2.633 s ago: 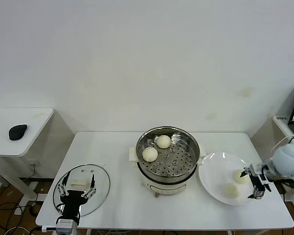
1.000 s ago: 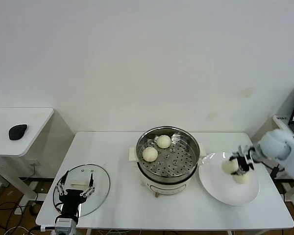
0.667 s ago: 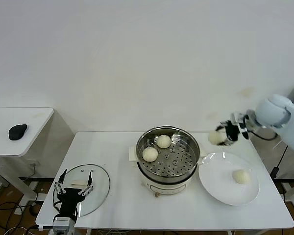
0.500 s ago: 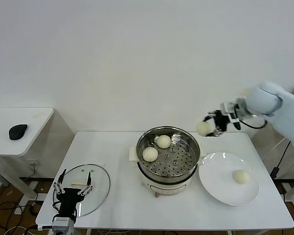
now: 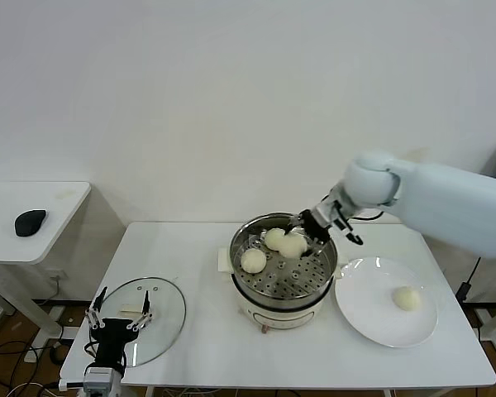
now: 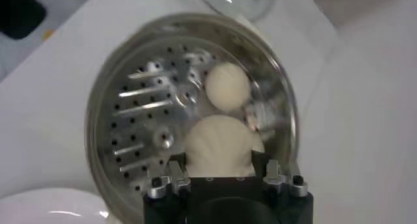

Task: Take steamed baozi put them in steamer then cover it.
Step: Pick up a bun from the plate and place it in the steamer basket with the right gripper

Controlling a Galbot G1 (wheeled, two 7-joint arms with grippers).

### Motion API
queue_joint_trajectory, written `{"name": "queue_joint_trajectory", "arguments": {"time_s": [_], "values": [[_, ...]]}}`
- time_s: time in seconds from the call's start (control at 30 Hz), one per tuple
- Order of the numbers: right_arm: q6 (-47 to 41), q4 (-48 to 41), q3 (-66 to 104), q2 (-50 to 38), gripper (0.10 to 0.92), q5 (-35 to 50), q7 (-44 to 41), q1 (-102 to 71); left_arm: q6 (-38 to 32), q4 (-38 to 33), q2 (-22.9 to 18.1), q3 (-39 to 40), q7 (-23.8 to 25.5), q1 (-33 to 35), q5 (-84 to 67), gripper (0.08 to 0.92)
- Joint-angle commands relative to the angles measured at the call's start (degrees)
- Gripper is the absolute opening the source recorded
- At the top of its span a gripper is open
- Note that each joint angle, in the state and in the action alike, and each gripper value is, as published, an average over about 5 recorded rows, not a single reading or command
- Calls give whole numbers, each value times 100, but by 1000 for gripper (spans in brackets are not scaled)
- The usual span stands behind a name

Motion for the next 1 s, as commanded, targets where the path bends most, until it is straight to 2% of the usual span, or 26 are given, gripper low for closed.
{"name": "queue_joint_trajectory", "arguments": {"time_s": [0.03, 0.33, 0.8, 0.9, 1.0], "values": [[1367, -268, -582, 757, 628, -633, -33, 32, -4, -9, -19, -35, -1, 23, -4, 823], [1978, -518, -566, 995, 628, -1454, -168, -125, -35, 1, -110, -92, -19, 57, 2, 823], [2198, -345, -574, 944, 629, -1507, -215, -276, -78, -1, -208, -89, -39, 88, 68, 823], [2247, -345, -563, 933, 654, -1496, -155, -278, -85, -4, -222, -86, -41, 98, 76, 823], [2268, -341, -492, 892, 725, -1423, -104, -234, -87, -9, -227, -82, -43, 100, 83, 823]]}}
